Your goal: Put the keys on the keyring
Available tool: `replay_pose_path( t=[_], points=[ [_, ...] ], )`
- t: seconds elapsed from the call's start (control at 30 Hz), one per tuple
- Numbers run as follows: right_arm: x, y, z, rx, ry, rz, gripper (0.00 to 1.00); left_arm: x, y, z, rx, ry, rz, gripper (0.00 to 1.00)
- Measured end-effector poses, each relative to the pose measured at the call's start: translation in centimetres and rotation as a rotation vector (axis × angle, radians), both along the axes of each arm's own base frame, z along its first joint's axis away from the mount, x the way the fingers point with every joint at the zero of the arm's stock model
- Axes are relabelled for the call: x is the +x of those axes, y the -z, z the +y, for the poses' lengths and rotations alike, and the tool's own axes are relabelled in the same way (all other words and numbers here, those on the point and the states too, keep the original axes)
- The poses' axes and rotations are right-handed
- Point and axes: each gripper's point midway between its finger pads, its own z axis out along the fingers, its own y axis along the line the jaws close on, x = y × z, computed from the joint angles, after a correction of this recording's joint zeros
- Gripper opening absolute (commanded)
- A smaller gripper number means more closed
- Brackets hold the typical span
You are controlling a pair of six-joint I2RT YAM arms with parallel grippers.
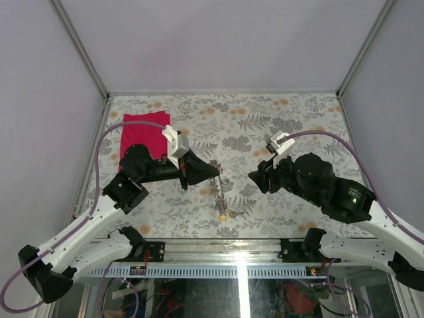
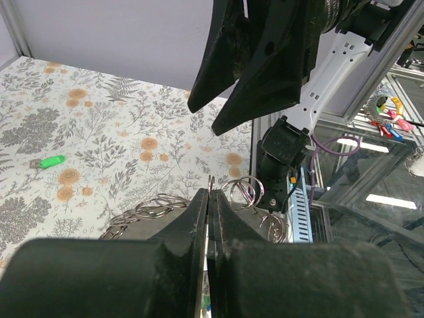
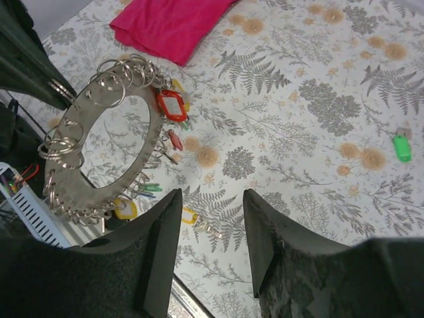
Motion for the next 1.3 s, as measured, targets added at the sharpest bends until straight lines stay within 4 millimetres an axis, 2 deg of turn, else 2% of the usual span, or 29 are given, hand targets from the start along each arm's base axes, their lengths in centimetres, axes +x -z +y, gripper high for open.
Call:
replay_pose_path(
  t=[0.13, 0.37, 0.5, 0.6, 0.73, 0.83, 1.07, 1.3],
  points=[
    [-1.1, 0.3, -0.1, 0.047, -0.040, 0.012, 0.51, -0.3, 0.4, 0.0, 0.007, 0.020, 0.001, 0.00],
    [-3.5, -0.1, 2.1, 0.157, -0.248, -0.060, 0.50, -1.9, 0.6, -0.1, 0.020, 0.114, -0.041, 0.00],
    [-4.1, -1.9, 2.9, 0.206, -0.333, -0.171, 0.49, -2.8, 0.8, 0.2, 0.057, 0.176, -0.089, 0.00],
    [-4.3, -3.6, 3.6, 0.240, -0.399, -0.290, 0.49, -3.2, -0.3, 0.5, 0.088, 0.200, -0.168, 0.00],
    [-4.4, -5.3, 4.3, 0.249, -0.456, -0.415, 0.49, -2.9, -1.9, 1.2, 0.128, 0.179, -0.292, 0.00],
    [-4.2, -6.0, 4.9, 0.236, -0.489, -0.506, 0.51, -2.3, -2.1, 1.8, 0.167, 0.135, -0.354, 0.00],
    [-3.8, -5.8, 6.2, 0.179, -0.550, -0.626, 0.57, -1.3, -1.3, 2.9, 0.275, 0.056, -0.416, 0.00],
    [-3.4, -4.7, 7.7, 0.080, -0.632, -0.672, 0.56, -1.3, -0.6, 3.2, 0.341, 0.022, -0.451, 0.00]
  ],
)
